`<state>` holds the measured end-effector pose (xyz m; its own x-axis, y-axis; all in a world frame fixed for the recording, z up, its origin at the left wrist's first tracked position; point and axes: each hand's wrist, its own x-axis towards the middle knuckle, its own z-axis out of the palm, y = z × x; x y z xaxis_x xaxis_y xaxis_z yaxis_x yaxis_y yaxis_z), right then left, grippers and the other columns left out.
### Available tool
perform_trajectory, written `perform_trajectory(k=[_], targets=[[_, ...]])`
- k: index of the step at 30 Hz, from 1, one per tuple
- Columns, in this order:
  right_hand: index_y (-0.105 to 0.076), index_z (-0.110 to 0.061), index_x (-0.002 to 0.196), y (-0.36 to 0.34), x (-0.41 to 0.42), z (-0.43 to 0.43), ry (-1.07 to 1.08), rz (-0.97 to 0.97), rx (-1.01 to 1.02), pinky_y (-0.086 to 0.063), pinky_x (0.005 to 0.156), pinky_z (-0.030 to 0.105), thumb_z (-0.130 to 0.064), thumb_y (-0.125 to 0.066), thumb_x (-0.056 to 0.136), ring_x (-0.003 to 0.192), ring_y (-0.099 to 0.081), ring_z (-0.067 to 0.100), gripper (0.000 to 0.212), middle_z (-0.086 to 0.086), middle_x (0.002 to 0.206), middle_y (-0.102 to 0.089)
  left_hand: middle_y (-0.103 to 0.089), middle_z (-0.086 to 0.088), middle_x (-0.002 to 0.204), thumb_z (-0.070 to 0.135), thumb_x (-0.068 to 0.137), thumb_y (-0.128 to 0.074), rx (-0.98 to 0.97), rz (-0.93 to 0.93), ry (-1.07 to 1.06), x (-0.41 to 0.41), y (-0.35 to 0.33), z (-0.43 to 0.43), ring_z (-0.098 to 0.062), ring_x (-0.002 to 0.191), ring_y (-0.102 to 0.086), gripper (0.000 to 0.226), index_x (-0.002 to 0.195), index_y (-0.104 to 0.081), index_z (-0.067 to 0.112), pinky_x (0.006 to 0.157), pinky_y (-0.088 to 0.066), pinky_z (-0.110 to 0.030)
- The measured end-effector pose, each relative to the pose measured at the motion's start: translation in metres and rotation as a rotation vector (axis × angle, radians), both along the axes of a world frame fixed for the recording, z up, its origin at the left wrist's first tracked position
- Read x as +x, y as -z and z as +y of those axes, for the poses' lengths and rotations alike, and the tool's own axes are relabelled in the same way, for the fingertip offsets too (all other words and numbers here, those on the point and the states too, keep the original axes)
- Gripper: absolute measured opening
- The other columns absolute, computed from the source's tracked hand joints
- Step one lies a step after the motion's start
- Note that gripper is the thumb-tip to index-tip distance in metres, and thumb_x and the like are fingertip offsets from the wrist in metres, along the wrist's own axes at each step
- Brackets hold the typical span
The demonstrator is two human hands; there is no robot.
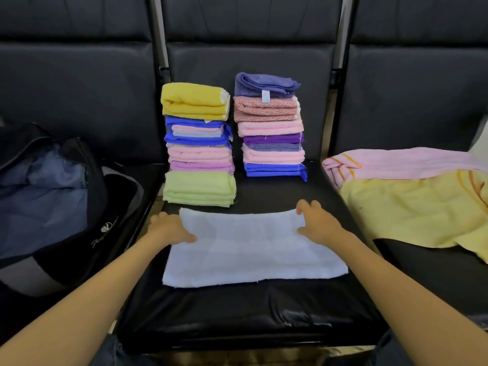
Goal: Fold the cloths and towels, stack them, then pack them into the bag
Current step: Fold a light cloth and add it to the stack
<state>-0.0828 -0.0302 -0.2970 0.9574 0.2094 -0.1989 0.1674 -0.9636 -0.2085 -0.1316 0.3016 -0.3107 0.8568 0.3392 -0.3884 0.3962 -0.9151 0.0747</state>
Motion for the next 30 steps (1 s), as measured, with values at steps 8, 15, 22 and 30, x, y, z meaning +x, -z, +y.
perform_trajectory(k=[8, 15, 22, 30], targets=[[-0.050, -0.018, 0.130, 0.004, 0.001, -0.001, -0.183, 0.225, 0.000, -0.043, 0.098, 0.033, -0.032, -0.055, 0.094, 0.115, -0.051, 0.024, 0.038, 0.006, 0.130, -0.044, -0.056, -0.014, 0.099, 0.020, 0.098, -0.050, -0.441, -0.473, -0.062, -0.012, -0.012, -0.013, -0.023, 0.078, -0.052, 0.040, 0.132, -0.034, 0.008, 0.057, -0.036, -0.030], [-0.054, -0.015, 0.116, -0.005, -0.002, -0.014, 0.004, 0.262, 0.226, -0.054, 0.066, 0.028, -0.023, -0.053, 0.096, 0.077, -0.060, 0.018, 0.022, 0.010, 0.117, -0.055, -0.046, -0.002, 0.133, 0.014, 0.086, -0.069, -0.770, -0.262, -0.003, -0.021, -0.043, -0.034, -0.015, 0.116, -0.047, 0.060, 0.141, -0.045, 0.020, 0.096, -0.042, -0.027], [-0.056, -0.006, 0.116, -0.017, -0.006, -0.028, 0.320, 0.538, 0.658, -0.060, 0.072, 0.035, -0.016, -0.047, 0.099, 0.084, -0.069, 0.026, 0.022, 0.015, 0.103, -0.067, -0.040, -0.007, 0.135, 0.000, 0.081, -0.067, -1.046, -0.199, 0.055, 0.000, -0.078, -0.122, -0.016, 0.101, -0.054, 0.065, 0.139, -0.046, 0.022, 0.072, -0.055, -0.026], [-0.056, -0.001, 0.118, -0.015, -0.006, -0.046, 0.408, 0.589, 0.781, -0.058, 0.075, 0.039, -0.037, -0.033, 0.103, 0.083, -0.068, 0.028, 0.046, 0.016, 0.099, -0.068, -0.055, -0.013, 0.120, 0.007, 0.089, -0.065, -1.137, 0.038, 0.203, 0.019, -0.049, -0.220, -0.019, 0.094, -0.065, 0.064, 0.145, -0.036, 0.014, 0.076, -0.058, -0.030]])
